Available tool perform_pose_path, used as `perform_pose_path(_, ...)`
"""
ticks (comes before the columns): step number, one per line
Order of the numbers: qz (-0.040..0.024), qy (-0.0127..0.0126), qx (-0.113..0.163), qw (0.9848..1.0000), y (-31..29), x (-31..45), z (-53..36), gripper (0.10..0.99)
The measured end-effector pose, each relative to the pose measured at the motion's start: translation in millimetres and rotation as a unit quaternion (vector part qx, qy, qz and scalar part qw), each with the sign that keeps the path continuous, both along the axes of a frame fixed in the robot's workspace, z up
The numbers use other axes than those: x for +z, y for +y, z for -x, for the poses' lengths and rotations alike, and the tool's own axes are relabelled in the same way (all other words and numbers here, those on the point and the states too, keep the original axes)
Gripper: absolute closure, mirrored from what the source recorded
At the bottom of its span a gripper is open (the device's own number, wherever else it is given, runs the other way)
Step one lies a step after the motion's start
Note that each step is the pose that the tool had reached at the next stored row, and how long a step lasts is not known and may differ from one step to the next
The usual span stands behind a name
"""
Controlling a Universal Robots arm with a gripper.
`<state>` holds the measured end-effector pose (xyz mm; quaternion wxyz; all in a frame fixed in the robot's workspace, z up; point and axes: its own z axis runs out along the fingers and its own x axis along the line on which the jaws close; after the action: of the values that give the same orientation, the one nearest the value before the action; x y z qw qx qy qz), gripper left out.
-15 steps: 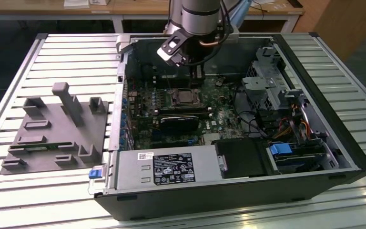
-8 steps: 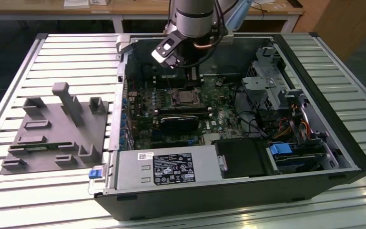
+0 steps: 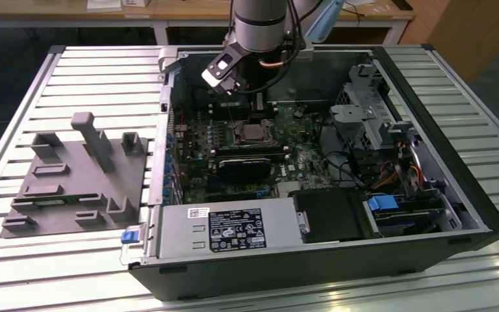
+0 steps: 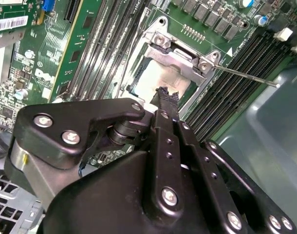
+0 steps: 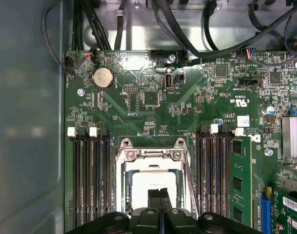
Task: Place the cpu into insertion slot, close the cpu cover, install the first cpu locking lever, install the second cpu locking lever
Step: 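Close the cpu cover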
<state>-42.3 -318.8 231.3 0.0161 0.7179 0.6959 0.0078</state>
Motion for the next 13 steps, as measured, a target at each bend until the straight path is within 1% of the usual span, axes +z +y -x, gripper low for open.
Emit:
perform_pose_path(3,0.0001,0.0000,0.011,0.9999,0.0,0.0,0.0,0.984)
perform_pose_path(4,0.0004,0.0000,0.025,0.9997,0.0,0.0,0.0,0.984)
perform_pose_path(7,0.0004,0.0000,0.051,0.9987,0.0,0.0,0.0,0.984)
perform_pose_path(10,0.0005,-0.0001,0.078,0.9969,0.0,0.0,0.0,0.984)
perform_pose_path(13,0.0005,0.0000,0.106,0.9944,0.0,0.0,0.0,0.984)
